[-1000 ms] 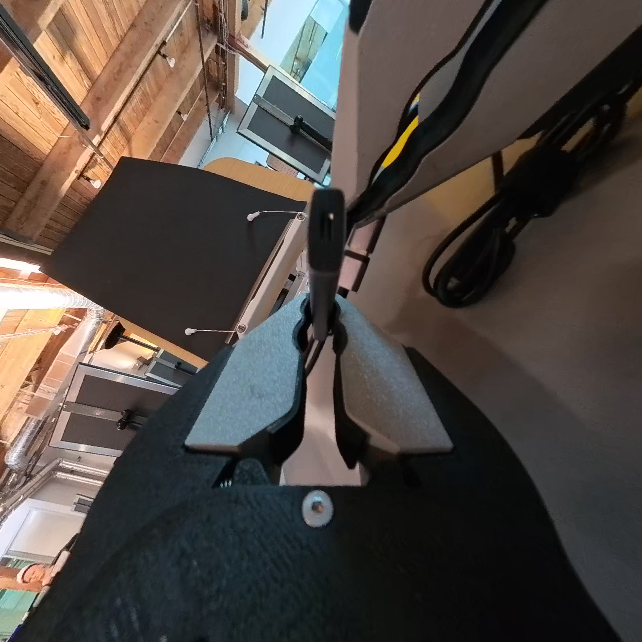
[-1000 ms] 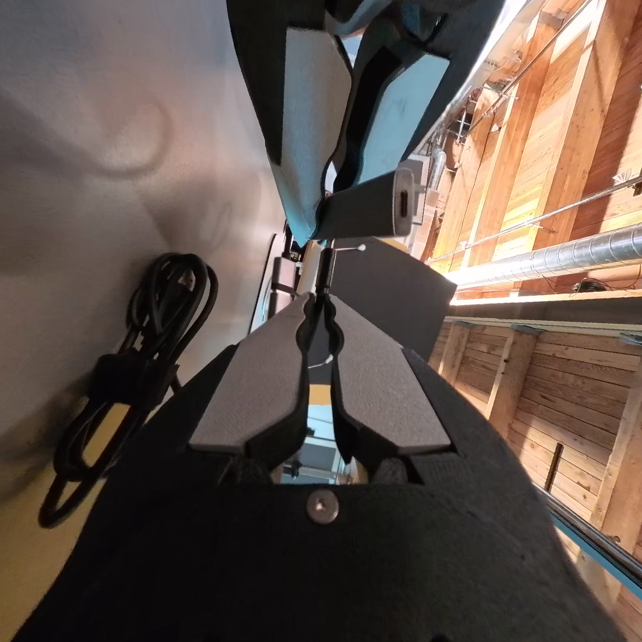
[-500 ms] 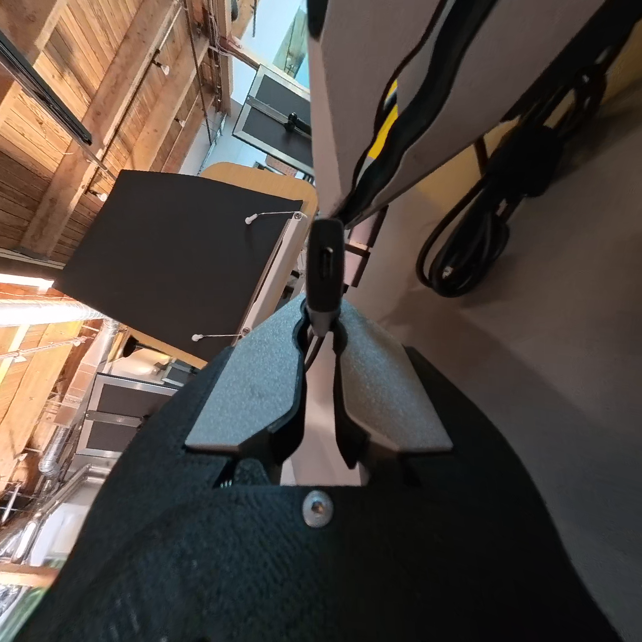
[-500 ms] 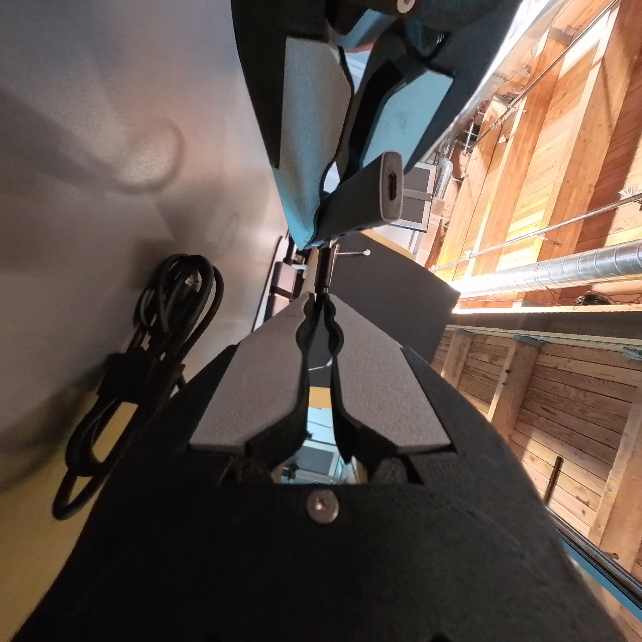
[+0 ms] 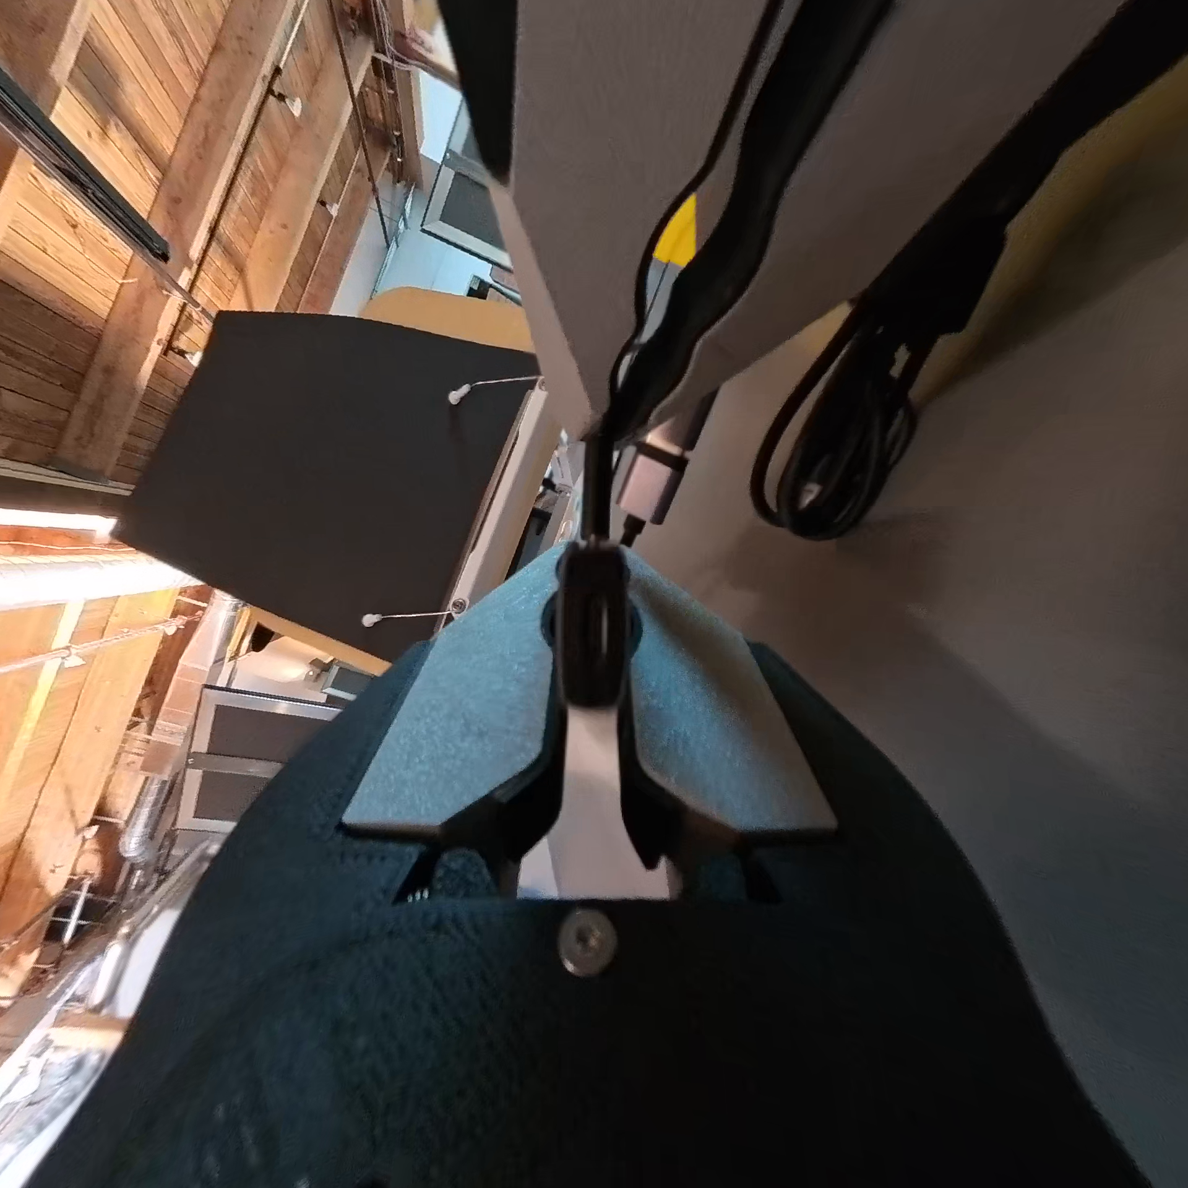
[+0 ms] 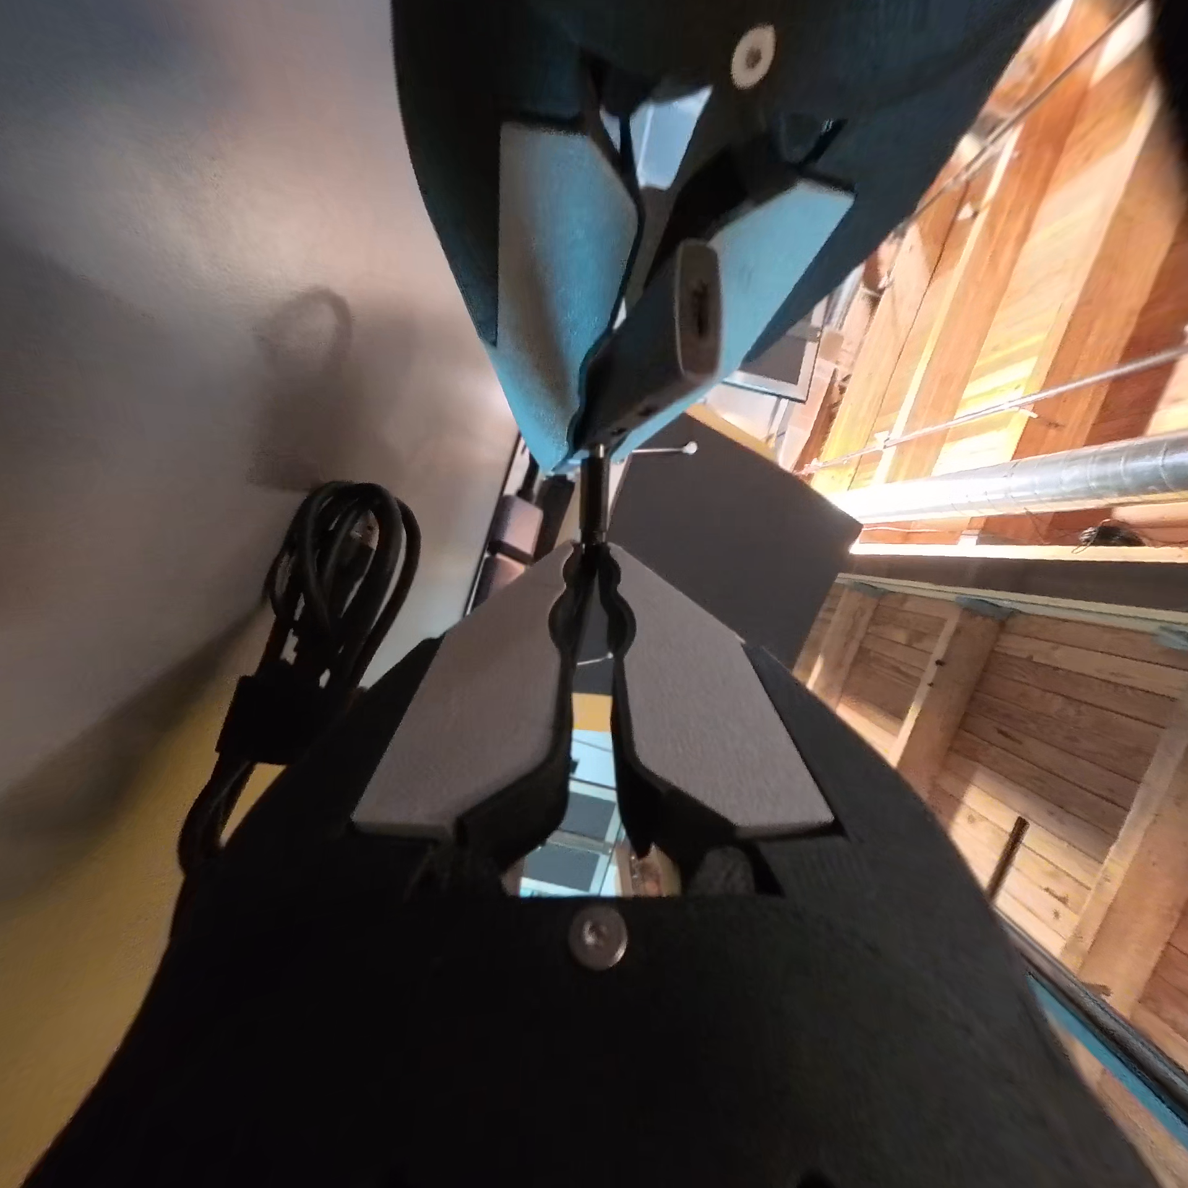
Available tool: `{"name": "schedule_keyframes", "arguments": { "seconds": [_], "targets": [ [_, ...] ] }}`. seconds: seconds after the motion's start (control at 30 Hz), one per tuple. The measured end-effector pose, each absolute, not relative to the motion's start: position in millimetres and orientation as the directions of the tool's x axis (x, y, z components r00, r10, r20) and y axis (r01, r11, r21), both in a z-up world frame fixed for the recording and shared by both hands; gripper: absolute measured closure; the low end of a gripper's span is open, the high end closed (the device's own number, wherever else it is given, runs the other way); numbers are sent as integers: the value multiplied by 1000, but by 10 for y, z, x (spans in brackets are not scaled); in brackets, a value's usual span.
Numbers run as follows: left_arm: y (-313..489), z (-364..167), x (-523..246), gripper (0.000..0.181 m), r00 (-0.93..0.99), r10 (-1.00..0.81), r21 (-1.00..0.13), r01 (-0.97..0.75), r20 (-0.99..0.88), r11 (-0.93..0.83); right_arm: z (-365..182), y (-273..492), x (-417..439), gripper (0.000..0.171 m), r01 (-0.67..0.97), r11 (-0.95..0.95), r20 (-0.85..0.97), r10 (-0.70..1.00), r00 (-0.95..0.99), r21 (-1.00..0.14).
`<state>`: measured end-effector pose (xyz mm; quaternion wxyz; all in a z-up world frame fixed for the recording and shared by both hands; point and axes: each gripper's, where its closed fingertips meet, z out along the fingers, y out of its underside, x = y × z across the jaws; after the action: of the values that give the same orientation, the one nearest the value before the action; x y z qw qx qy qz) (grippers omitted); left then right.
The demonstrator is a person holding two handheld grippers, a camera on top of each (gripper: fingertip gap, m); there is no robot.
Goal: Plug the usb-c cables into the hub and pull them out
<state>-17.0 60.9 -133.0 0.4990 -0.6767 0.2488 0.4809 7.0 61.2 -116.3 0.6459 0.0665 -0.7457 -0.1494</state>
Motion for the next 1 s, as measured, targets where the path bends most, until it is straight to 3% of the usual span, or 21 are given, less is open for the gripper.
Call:
{"name": "schedule_keyframes", "arguments": {
  "seconds": [0.4,0.63,1.0],
  "targets": [
    [627,-1292,-55,174,480,156,-505,-816,-863,-283,-1175,789,40,169,122,955,953,-246,-175,269],
    [640,-1278,16,163,485,164,-512,-824,-859,-244,-1230,787,35,170,110,960,953,-235,-193,259],
    [627,-1283,43,171,521,155,-544,-809,-839,-222,-1211,925,29,169,132,963,958,-206,-199,234]
  ]
}}
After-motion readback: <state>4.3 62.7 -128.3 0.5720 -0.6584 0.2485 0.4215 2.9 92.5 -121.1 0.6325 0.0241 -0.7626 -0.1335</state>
